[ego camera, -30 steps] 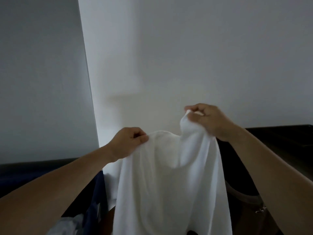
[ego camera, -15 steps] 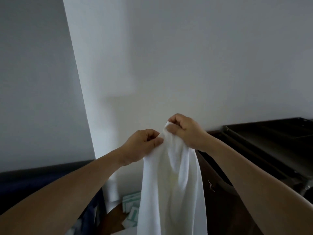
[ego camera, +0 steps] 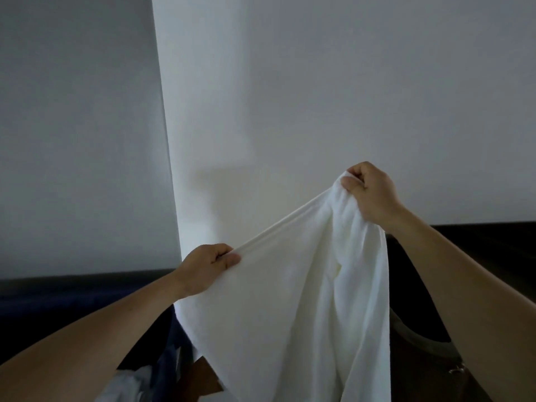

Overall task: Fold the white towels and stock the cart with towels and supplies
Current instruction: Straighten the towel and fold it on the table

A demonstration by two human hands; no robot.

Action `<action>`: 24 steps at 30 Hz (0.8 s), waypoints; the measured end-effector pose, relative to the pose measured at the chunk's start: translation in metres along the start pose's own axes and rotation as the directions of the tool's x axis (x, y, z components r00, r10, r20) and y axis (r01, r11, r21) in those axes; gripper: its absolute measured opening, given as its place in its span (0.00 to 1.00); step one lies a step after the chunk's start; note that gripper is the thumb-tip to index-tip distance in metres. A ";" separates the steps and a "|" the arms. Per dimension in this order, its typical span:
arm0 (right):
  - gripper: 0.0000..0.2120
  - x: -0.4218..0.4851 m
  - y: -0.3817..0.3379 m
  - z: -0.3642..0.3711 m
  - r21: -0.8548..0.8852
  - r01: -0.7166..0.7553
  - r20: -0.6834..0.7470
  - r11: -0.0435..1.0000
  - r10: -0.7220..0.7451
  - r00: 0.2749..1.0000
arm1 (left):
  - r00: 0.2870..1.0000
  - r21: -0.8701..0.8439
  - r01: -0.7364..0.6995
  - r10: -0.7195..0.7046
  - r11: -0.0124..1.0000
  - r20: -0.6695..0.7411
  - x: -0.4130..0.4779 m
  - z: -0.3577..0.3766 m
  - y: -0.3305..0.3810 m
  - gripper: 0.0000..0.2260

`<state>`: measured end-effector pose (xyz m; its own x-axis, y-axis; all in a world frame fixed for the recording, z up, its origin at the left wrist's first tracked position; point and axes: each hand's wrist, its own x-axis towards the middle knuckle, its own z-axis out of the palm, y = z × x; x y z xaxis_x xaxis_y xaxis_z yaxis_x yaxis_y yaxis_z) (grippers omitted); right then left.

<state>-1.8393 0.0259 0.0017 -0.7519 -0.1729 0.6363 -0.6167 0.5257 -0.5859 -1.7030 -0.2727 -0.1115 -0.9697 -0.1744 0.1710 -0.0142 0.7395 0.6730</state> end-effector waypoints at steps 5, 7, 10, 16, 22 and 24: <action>0.03 -0.002 0.007 0.000 -0.030 -0.049 -0.011 0.998 0.049 0.999 | 1.000 0.026 0.022 -0.021 0.999 -0.008 -0.006 -0.011 -0.020 0.11; 0.06 -0.002 0.010 -0.004 -0.031 -0.077 -0.029 0.997 0.076 0.997 | 0.999 0.074 0.032 -0.031 0.997 -0.016 -0.007 -0.017 -0.031 0.11; 0.08 -0.003 0.015 -0.011 -0.034 -0.125 -0.045 0.992 0.124 0.991 | 0.998 0.094 0.050 -0.046 0.994 -0.046 -0.010 -0.029 -0.044 0.11; 0.08 -0.004 0.020 -0.020 -0.045 -0.185 -0.078 0.982 0.181 0.980 | 0.977 -0.125 0.100 -0.121 0.987 -0.174 -0.013 -0.044 -0.056 0.08; 0.08 -0.005 0.025 -0.024 0.003 -0.279 -0.127 0.960 0.277 0.952 | 0.941 -0.724 0.105 -0.304 0.681 -0.150 -0.008 -0.032 -0.041 0.12; 0.08 -0.007 0.027 -0.024 0.026 -0.324 -0.147 0.946 0.325 0.934 | 0.930 -0.828 0.097 -0.347 0.553 -0.123 -0.004 -0.028 -0.024 0.13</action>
<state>-1.8455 0.0614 -0.0063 -0.8683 0.1319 0.4782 -0.3453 0.5315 -0.7735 -1.6923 -0.3086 -0.1080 -0.8665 -0.4990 0.0139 0.0999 -0.1462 0.9842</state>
